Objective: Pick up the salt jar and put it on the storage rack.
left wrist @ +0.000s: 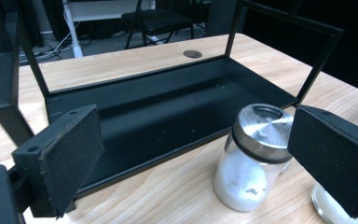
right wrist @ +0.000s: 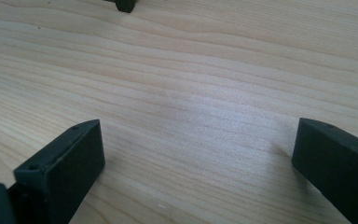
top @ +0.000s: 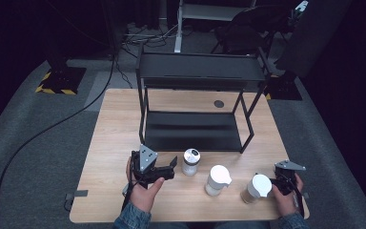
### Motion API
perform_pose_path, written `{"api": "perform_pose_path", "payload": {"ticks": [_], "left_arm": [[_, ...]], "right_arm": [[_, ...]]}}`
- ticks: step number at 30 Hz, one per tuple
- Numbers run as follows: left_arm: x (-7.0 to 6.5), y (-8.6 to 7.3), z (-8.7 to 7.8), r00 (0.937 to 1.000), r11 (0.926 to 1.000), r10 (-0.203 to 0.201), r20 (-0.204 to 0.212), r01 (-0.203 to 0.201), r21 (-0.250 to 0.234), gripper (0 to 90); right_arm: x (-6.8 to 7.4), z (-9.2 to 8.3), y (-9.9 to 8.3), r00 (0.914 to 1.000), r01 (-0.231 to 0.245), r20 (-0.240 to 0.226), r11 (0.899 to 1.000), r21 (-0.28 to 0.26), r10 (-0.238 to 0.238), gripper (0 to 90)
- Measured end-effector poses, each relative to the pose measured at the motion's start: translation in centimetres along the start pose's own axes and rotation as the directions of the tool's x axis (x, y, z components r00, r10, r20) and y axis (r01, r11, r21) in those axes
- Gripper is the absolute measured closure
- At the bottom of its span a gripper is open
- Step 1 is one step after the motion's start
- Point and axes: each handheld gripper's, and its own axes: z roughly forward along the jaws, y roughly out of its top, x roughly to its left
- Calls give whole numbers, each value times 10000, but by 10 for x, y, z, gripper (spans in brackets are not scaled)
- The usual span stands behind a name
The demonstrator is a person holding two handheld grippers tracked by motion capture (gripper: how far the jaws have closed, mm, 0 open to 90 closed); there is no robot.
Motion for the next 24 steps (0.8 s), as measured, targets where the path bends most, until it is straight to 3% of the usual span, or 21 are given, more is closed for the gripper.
{"api": "perform_pose_path", "payload": {"ticks": [24], "left_arm": [[-19,7,26,9989,9993,90,465,-73,-370,30]], "right_arm": [[0,0,0,10000,0,0,10000,-2,0,20]]}}
